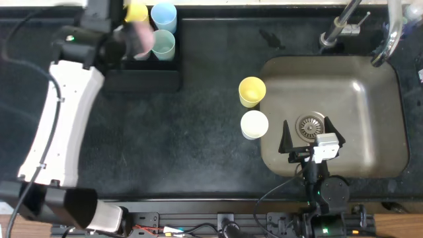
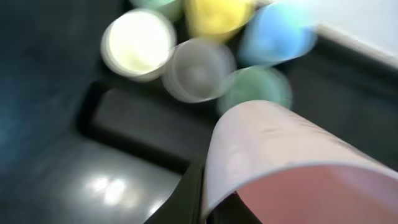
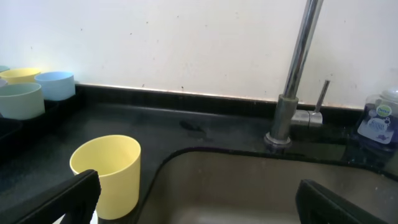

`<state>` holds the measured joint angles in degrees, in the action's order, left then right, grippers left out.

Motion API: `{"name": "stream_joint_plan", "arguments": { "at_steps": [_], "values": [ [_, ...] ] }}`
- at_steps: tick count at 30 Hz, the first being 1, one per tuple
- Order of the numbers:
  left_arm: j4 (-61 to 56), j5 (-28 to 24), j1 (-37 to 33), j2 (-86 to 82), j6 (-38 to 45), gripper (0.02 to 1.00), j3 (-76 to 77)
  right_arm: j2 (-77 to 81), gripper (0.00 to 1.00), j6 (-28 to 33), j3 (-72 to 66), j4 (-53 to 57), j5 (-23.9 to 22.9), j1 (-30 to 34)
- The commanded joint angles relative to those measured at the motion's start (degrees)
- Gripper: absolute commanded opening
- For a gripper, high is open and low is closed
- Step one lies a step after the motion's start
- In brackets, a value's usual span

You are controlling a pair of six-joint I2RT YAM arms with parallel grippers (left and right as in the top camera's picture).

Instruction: Store Cups

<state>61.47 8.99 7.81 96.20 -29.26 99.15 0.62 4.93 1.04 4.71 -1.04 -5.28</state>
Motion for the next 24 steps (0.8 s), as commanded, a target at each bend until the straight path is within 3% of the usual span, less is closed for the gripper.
{"name": "stream_joint_plan", "arguments": {
  "at_steps": [1, 13, 24],
  "values": [
    [-0.15, -5.25, -5.46, -2.08, 8.66, 0.034, -3.63, -0.42, 0.998, 0.24, -0.76, -0.31, -0.04, 0.04],
    [3.8, -8.31, -13.62, 1.2, 21.64, 0.036, -4.72, -0.42, 0.993, 0.24, -0.76, -0.31, -0.04, 0.04],
    [3.56, -7.23, -16.39, 7.08, 23.52, 0.036, -4.76, -0.42, 0.996, 0.24, -0.76, -0.31, -0.04, 0.04]
  ]
}}
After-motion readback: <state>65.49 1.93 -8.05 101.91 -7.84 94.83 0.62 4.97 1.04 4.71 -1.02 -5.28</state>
